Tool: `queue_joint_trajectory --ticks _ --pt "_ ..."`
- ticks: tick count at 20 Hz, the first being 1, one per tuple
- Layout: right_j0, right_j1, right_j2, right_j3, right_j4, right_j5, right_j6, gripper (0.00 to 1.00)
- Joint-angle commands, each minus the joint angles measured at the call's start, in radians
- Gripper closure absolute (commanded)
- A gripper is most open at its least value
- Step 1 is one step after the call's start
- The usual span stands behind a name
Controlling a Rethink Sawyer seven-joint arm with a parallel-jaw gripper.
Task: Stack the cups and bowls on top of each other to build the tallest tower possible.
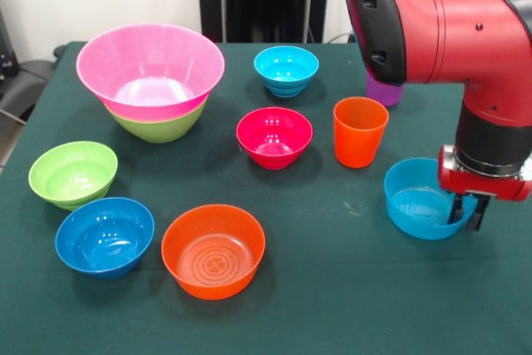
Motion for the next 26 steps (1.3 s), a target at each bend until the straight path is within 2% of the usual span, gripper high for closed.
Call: queue_joint_trajectory --ticks 1,7,9,13,21,26 --pt "0.020 0.032 0.064 0.008 0.002 -0.048 0.135 1.00" --pt "0.035 0.008 0.029 0.009 0.010 0.006 0.161 1.00" --pt "0.033 -0.043 0.022 0.035 0.012 0.052 0.151 1.00" --pt "0.036 -0.195 -0.011 0.101 0.010 0.144 0.127 1.00" --pt "-0.049 -0.358 0.031 0.135 0.004 0.329 -0.019 1.00" --pt "-0.115 -0.446 0.067 0.181 0.000 0.383 -0.112 1.00"
